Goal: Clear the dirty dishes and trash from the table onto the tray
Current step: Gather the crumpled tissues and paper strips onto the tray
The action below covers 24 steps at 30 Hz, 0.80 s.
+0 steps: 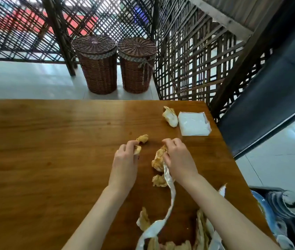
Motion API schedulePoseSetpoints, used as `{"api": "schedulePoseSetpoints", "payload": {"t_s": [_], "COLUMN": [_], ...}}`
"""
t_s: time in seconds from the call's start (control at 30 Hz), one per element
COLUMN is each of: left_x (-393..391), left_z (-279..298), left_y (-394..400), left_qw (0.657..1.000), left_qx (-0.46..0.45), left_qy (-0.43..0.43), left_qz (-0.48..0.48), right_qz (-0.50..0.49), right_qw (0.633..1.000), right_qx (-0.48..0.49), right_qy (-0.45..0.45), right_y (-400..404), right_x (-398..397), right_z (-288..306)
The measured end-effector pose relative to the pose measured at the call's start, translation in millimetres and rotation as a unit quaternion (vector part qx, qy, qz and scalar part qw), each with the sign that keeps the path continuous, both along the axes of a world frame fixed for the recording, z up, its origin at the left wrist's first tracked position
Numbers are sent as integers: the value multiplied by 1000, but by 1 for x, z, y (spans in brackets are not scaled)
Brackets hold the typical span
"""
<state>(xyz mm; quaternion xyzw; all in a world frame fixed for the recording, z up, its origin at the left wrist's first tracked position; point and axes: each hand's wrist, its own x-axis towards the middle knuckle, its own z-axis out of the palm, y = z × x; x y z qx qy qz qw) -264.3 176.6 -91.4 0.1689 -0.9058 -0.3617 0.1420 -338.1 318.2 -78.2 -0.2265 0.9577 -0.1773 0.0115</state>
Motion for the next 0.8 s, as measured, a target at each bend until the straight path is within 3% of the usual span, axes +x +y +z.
{"api": "schedulePoseSetpoints", "payload": {"t_s": [0.4,0.63,0.8], "left_x": [-74,-84,-88], "left_z": [-29,-34,-33], "left_y": [6,4,8], "left_qw": [992,975,974], "left_qx": [-123,-196,-199], "left_qy": [-27,-107,-104], "left_qz": [25,-15,-5], "right_qz": [90,141,150], "right_qw": [973,945,960], "right_qx": [131,152,156], "right_qy": [-170,-252,-178], "right_y": [9,18,17], "right_x": [-12,-21,-20], "right_z": [-32,-25,-24]}}
